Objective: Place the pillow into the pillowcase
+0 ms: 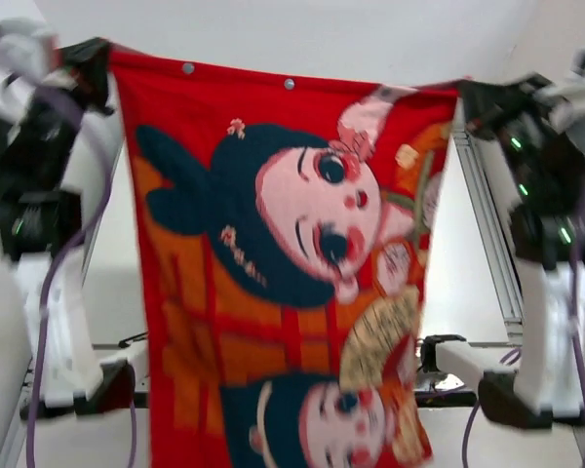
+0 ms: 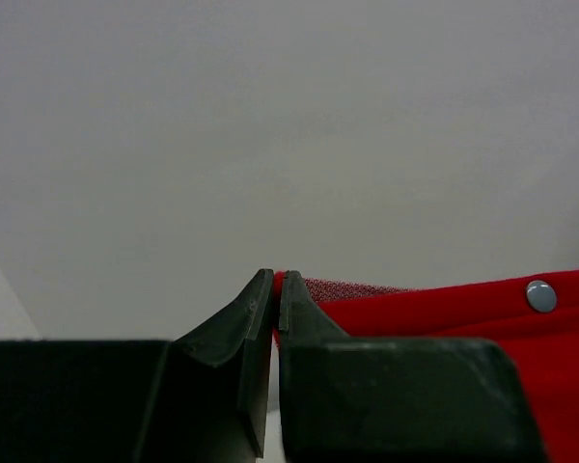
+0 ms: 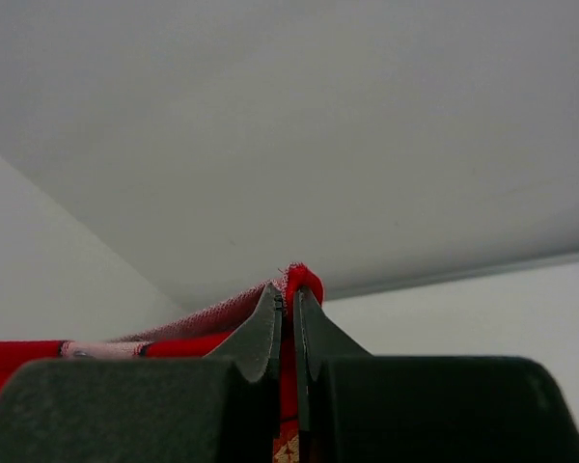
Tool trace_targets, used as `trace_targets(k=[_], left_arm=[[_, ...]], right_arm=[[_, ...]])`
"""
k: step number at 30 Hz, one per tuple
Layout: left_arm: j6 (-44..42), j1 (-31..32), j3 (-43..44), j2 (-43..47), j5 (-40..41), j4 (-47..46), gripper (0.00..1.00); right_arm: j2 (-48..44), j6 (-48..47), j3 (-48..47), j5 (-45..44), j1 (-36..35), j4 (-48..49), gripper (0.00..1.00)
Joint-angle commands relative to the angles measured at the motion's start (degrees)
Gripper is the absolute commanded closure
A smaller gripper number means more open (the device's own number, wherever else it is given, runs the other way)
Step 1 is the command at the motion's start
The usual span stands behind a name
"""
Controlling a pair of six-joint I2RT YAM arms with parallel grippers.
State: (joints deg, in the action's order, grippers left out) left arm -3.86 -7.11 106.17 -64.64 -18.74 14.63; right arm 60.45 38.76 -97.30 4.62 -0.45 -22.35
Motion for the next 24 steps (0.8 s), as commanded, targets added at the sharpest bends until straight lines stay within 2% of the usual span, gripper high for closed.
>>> trace_targets(k=[1,3,5,6,7,8,9,10,11,12,13,15,17,18,19,20,21,24], left_arm=[[-3.6,-0.4,-3.3,-8.3,10.8,-7.5,1.0],[-3.6,0.3,-3.3,-12.7,11.0,-8.8,1.0],[-3.7,1.0,-0.4,-23.7,11.9,-10.1,1.0],[-3.7,1.2,-0.4,-23.8,11.9,-10.1,1.0],[-4.3,1.6,1.5,-30.9,14.8,-9.1,1.0],[-4.4,1.9,7.0,-35.3,16.9,-8.0,0.9],[-4.8,2.2,10.2,-39.3,18.5,-7.0,0.8],[-6.0,2.2,14.2,-48.4,24.7,-4.2,0.65],[-6.7,2.4,18.2,-53.1,27.0,-2.3,0.32],[-7.8,2.5,27.0,-57.4,30.0,-0.6,0.17],[-10.0,2.5,31.0,-64.1,34.6,2.6,0.01],[-12.8,3.1,33.5,-67.3,37.8,3.6,0.0],[-13.5,3.0,27.4,-64.2,38.1,0.1,0.0],[-12.9,2.5,18.5,-59.2,36.0,-2.0,0.0],[-12.3,1.8,14.5,-56.8,34.3,-5.4,0.0],[-11.6,1.6,11.4,-54.5,32.6,-6.3,0.0],[-10.0,1.4,7.9,-50.9,29.8,-6.3,0.0],[-7.1,1.2,5.5,-45.3,26.0,-2.4,0.0]], right_arm=[[7.2,-4.0,1.2,-9.1,1.3,9.8,1.0],[15.4,-3.9,1.0,-8.8,1.6,11.8,1.0],[25.0,-2.3,-1.4,-8.6,2.4,16.1,1.0],[28.6,-2.3,-1.4,-8.6,2.6,16.1,1.0],[32.1,-0.6,-2.9,-8.5,3.0,17.2,0.98],[36.0,0.1,-7.3,-8.4,3.2,17.3,0.95],[44.5,1.0,-9.9,-8.1,3.4,17.1,0.89],[48.8,2.2,-13.3,-6.0,3.7,15.7,0.53],[53.1,2.5,-21.2,-5.1,3.7,14.4,0.33],[61.4,2.6,-25.3,-4.8,3.3,12.0,0.02],[64.4,1.9,-32.8,-4.8,3.1,6.9,0.01],[68.5,0.9,-35.5,-4.8,2.7,3.8,0.01],[65.9,0.9,-27.9,-4.9,3.1,6.7,0.01],[63.6,0.7,-23.7,-4.8,3.2,11.9,0.01],[59.1,0.8,-15.9,-4.9,3.3,14.5,0.01],[57.2,0.8,-13.5,-4.9,3.5,15.8,0.01],[55.7,0.4,-11.9,-3.3,3.8,15.8,0.01],[50.7,-2.4,-7.5,-2.3,3.3,10.3,0.01]])
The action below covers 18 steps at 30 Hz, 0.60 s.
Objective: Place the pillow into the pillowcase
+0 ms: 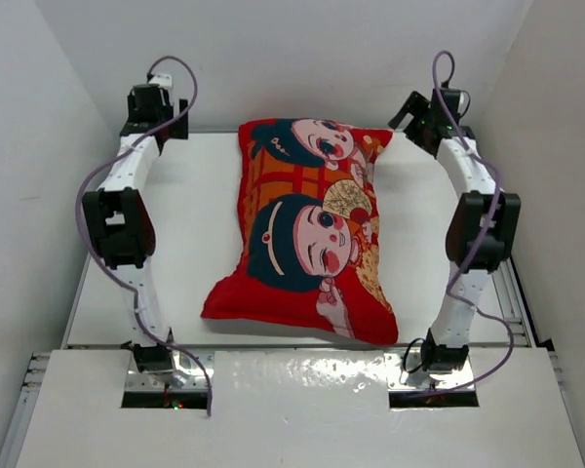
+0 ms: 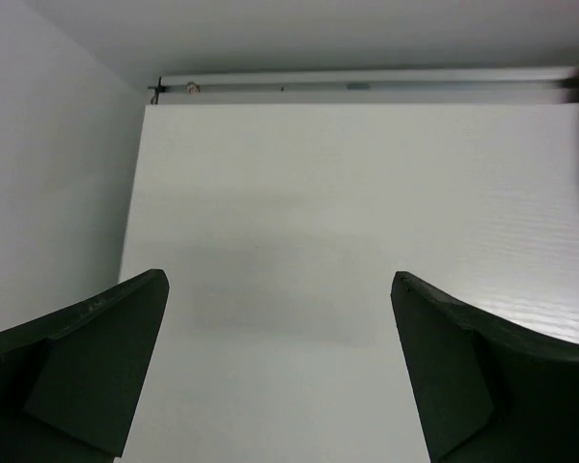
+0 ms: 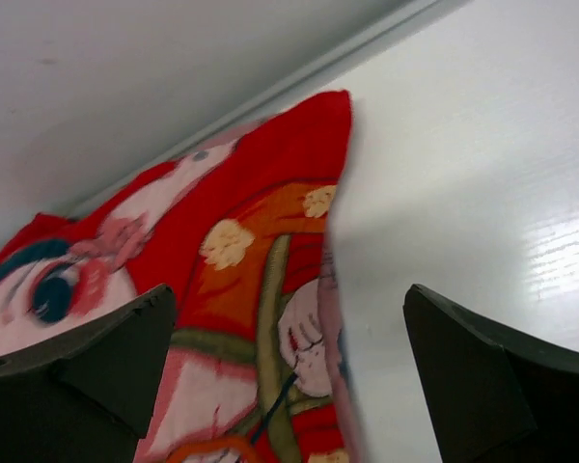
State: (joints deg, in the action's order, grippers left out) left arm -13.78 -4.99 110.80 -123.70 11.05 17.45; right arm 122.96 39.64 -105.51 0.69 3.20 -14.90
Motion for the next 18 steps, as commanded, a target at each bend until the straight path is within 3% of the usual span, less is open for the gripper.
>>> trace_targets(k=[1,4,7,10,18], left_arm=[[3.8,-0.8,-0.9,15.1,-4.5,-2.7,0.0],[7.2,-1.5,-6.0,22.3,-8.6,1.1,0.0],[8.8,-3.8,-10.2,30.0,-16.5,6.9,0.0],[4.4,-6.2,-14.6,38.2,-24.4,14.5,0.0],[-4.2,-8.5,-44.6,61.3,-15.9,20.3,0.0]], right_arm=[[-15.3,-4.2,4.1,1.7,-0.6,1.7,0.01],[-22.5,-7.1,13.4,1.8,-1.9,-1.1,0.01],[-37.0,-9.9,21.6,0.5,-2.8,-6.4,0.01],[-46.2,-9.7,29.5,-0.5,-2.0,-15.1,0.01],[-74.8,-7.1,46.9,-2.8,0.8,-34.5,0.01]])
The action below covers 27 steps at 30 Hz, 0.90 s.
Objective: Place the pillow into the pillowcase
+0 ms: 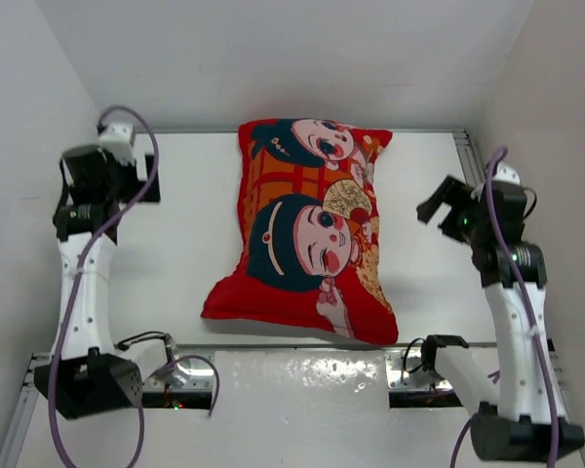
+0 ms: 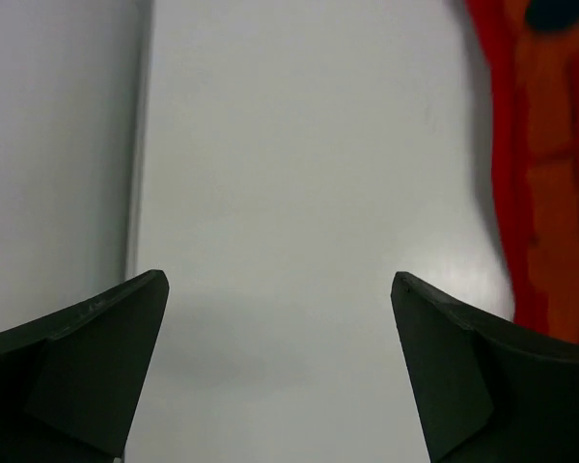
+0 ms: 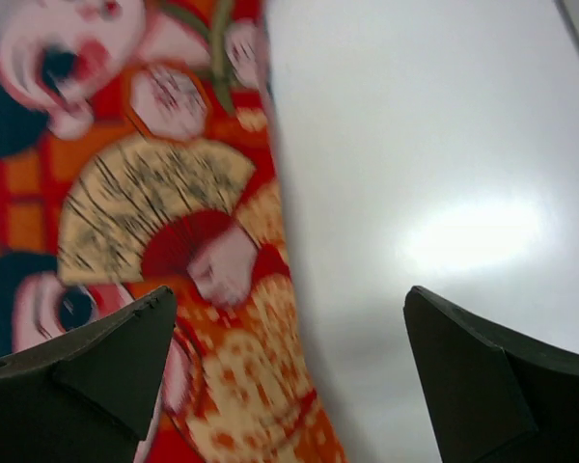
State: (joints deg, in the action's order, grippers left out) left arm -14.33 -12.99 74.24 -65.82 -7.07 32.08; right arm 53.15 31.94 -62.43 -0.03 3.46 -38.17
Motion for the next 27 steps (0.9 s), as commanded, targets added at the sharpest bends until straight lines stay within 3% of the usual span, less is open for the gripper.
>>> trace_targets(k=[1,5,8,12,16,27], left_arm=[[-4.6,-0.6,-9.8,5.1,2.2,6.8,0.0],[-9.7,-0.6,-15.7,12.0,3.3,11.1,0.0],[-11.6,-0.7,-20.6,16.8,8.4,13.6,0.0],[-13.8,-0.9,-27.3,24.3,12.1,16.7,0.0],[-15.5,-0.8,-32.2,31.2,12.3,18.5,0.0],[-14.8,-0.8,-32.4,32.4,13.7,18.8,0.0]], right_arm=[[-6.8,1.1,5.1,-1.9,0.8,-12.6,0.01],[-11.6,7.4,7.6,-0.1,1.1,-20.9,0.01],[-15.2,13.3,10.3,2.6,0.9,-28.9,0.01],[-23.0,14.5,14.6,3.5,0.9,-32.4,0.01],[-28.4,13.8,13.0,3.2,0.9,-34.9,0.01],[-29.3,11.6,9.5,1.8,0.9,-42.6,0.01]])
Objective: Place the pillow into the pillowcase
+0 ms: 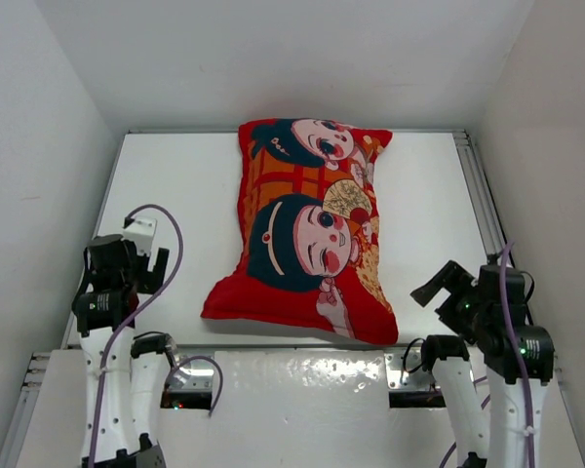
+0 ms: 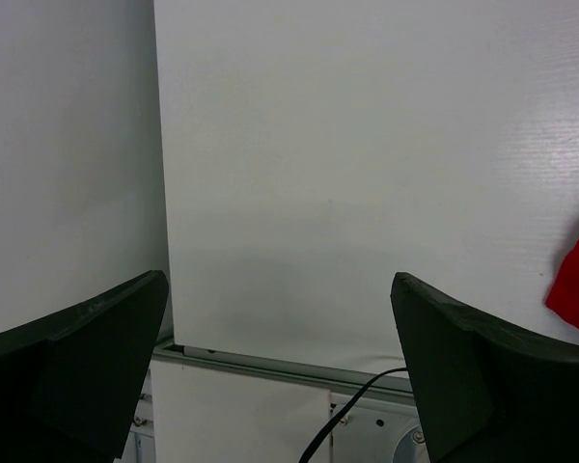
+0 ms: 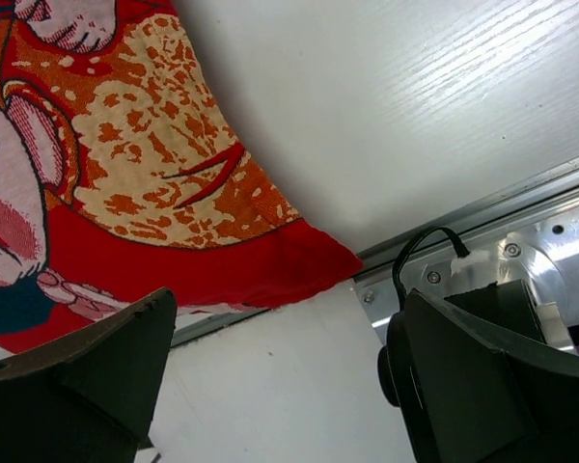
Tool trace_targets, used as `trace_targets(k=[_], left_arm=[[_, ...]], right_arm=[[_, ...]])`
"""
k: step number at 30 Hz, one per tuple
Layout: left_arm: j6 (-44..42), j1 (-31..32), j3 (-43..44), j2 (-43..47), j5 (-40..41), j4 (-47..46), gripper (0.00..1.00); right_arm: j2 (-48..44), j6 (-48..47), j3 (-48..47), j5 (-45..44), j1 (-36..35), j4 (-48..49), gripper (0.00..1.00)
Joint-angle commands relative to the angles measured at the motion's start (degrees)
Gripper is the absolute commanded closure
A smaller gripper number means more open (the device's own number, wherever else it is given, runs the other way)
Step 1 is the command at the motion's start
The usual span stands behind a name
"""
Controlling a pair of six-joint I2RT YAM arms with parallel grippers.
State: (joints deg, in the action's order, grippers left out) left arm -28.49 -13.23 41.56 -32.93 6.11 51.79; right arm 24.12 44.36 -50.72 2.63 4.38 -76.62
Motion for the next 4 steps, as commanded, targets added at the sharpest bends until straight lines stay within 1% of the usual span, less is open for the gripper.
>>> trace_targets(k=[1,4], left_arm=[[-0.6,-0.7,0.3,-0.8,0.7,-0.8,0.0],[-0.4,-1.2,0.4,-0.9,0.8,-0.7,0.0]], right_arm=[[-0.6,-0.9,-2.4,-0.9,-0.1,-4.5,0.01],[-1.9,-1.3,-2.9,-1.0,0.0,-5.3,0.01]])
